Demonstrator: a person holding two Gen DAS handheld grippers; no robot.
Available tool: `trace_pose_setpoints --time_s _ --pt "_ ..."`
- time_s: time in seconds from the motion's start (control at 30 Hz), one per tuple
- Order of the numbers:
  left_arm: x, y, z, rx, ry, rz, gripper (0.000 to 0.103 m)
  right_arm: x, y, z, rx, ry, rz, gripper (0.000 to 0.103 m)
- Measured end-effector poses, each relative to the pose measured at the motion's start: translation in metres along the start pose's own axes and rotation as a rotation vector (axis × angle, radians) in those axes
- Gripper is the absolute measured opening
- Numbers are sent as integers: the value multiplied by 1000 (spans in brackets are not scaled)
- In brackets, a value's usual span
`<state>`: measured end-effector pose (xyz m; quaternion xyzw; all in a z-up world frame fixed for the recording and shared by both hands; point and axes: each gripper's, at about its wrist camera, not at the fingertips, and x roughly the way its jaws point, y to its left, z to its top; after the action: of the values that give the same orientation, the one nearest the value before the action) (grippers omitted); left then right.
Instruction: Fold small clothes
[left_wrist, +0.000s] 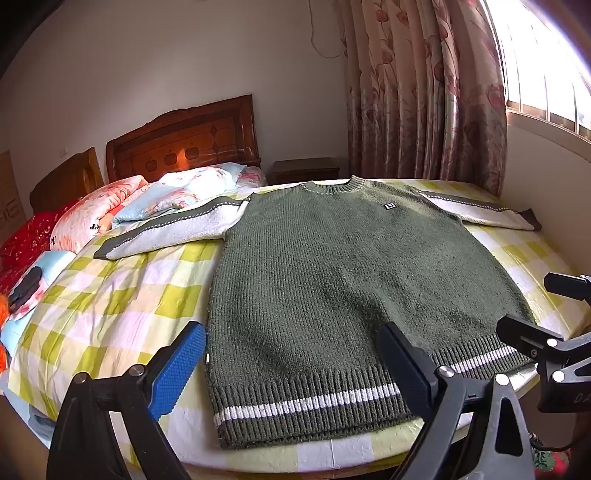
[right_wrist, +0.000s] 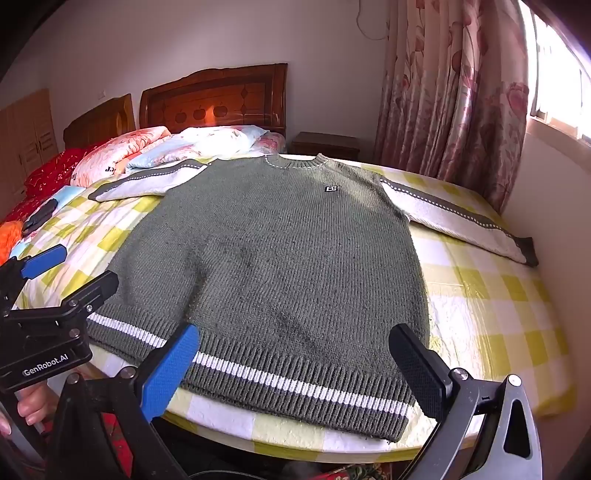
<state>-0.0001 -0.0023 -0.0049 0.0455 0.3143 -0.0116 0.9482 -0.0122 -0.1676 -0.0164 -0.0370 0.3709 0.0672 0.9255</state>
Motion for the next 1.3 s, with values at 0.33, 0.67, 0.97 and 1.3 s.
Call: trace_pose_setpoints --time_s 0.33,0.67,0.97,1.3 --pt "0 0 0 0 -1 2 96 2 0 -3 1 3 2 103" --pt "0 0 0 0 -1 1 96 3 -1 -3 1 4 2 103" --pt "0 0 0 1 -1 2 96 6 -2 -6 5 6 4 103" --pt "0 0 -1 4 1 3 96 10 -3 -10 15 12 3 103"
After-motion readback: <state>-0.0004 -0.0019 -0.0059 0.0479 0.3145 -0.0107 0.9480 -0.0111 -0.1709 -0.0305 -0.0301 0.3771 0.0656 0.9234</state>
